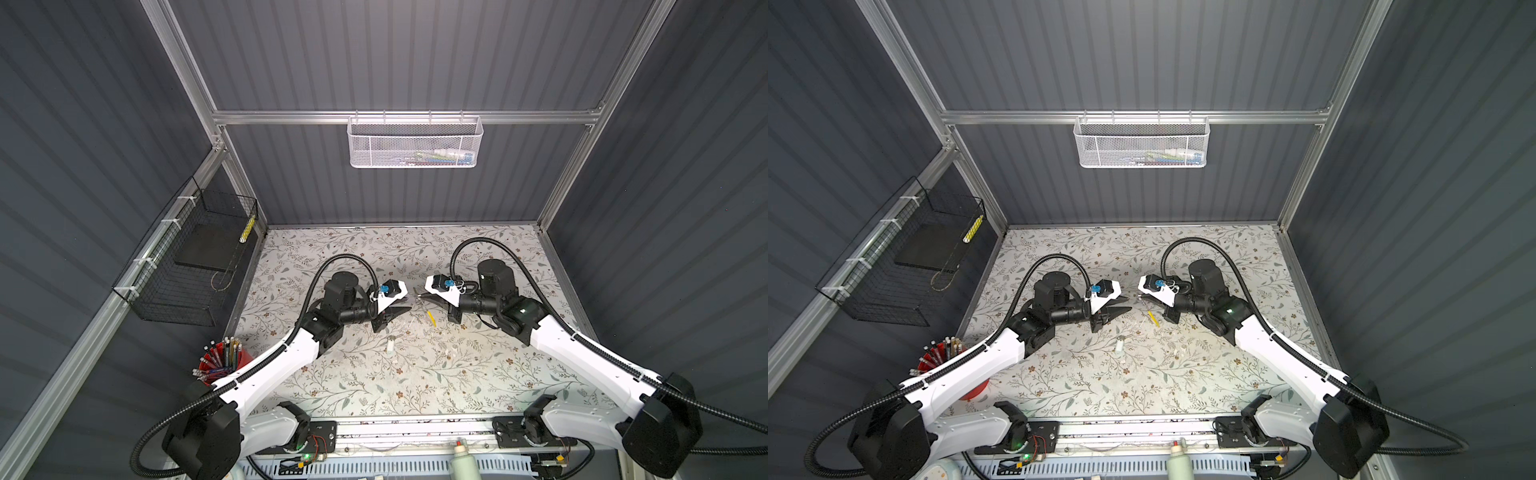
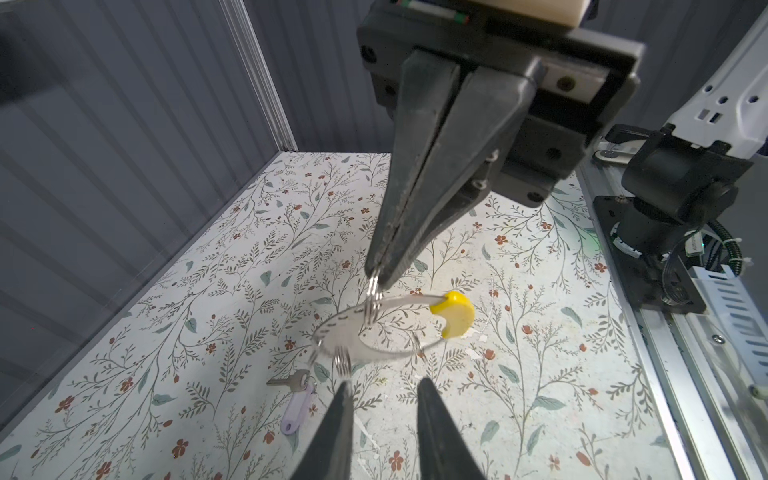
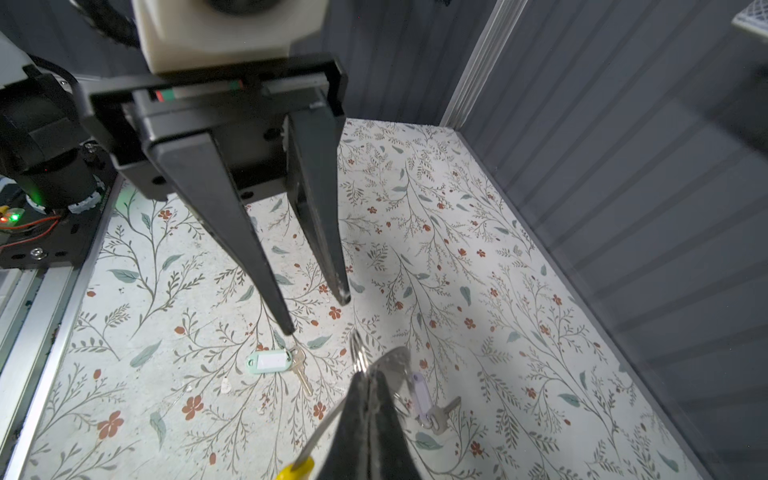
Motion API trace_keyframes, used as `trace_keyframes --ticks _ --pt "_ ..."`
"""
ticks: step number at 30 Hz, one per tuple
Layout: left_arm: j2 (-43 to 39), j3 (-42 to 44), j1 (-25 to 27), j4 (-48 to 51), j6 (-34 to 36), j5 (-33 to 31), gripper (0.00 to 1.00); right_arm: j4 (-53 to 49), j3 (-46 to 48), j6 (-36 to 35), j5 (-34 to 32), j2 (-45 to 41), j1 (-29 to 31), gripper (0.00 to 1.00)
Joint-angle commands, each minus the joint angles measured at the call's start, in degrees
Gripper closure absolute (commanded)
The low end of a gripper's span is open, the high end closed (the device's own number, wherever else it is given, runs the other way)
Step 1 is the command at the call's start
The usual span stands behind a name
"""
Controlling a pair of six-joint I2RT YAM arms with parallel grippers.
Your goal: Put the keys on the keyring
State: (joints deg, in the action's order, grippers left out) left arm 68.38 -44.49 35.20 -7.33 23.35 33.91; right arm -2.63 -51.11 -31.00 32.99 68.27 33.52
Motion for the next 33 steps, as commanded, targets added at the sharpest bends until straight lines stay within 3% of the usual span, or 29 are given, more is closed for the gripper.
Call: trace_keyframes --ticks 1,19,33 --pt "-0.7 -3.2 0.4 1.2 0.9 0.4 0.74 2.9 0.8 2.2 2.9 -0.8 -0.2 1.00" --pt "1.4 -7.3 2.1 4.4 1.9 1.0 0.75 1.6 0.6 2.2 3.9 -1.6 -0.1 1.00" --pt "2.7 -8.9 3.5 7.5 3.4 1.1 0.86 -0.5 -0.8 1.3 4.1 -1.5 0.0 1.00"
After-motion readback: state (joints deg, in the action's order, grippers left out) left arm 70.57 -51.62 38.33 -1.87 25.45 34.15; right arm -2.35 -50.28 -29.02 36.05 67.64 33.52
